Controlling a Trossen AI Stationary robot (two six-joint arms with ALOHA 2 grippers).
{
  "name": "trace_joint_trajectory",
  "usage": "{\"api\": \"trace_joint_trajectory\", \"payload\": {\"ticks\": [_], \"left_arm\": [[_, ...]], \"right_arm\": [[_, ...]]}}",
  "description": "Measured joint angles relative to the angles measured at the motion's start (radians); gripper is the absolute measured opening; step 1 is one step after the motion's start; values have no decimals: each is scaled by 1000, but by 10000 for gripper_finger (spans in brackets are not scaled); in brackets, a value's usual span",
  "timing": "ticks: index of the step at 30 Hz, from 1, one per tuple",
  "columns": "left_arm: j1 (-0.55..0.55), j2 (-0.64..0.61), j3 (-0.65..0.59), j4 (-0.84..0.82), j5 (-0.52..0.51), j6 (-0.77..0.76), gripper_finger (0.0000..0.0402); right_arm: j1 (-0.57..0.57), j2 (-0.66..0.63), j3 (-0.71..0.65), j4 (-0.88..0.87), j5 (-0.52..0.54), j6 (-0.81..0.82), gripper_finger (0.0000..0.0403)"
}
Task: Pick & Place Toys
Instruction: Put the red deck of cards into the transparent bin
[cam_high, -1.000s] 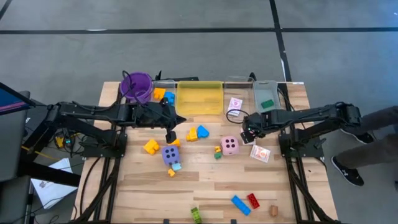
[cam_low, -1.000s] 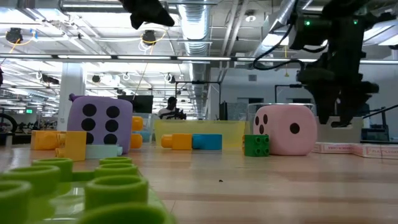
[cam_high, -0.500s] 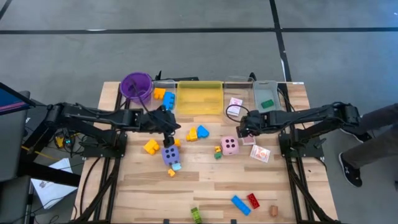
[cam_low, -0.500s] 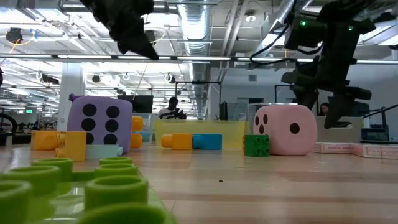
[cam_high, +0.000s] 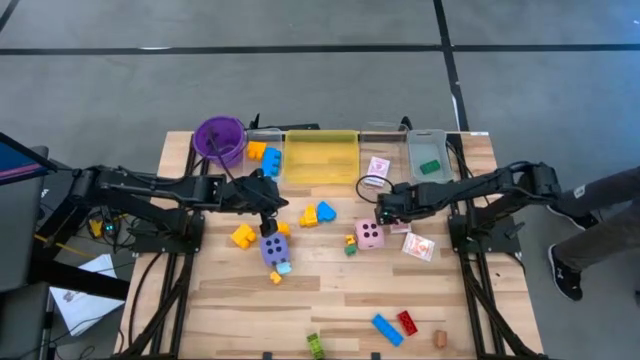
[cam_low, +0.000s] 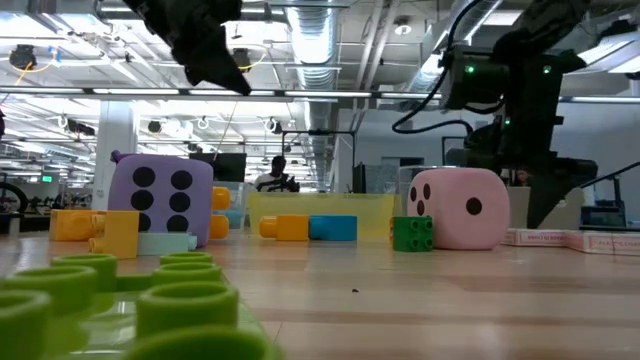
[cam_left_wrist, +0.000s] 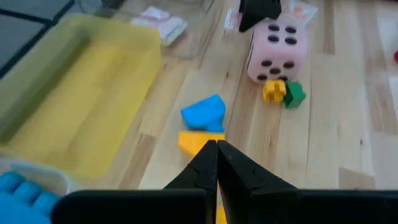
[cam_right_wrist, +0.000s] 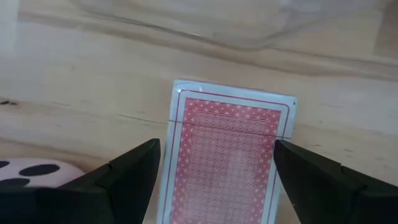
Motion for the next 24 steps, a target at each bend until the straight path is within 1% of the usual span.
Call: {"api": "trace_joint_trajectory", "payload": {"ticks": [5,8,12,24], "left_arm": [[0,-12,0,7,0,-8,0],[0,-12,0,4,0,-18,0],[0,-12,0,3,0,-19,0],[0,-12,0,4,0,-19,0]], "right_arm": [[-1,58,52,-71,-7,36,307],[-2,75,93,-140,-26,48,307],[-1,78,126,-187,-13,46,307],[-1,76,135,-248,-2,77,307]]}}
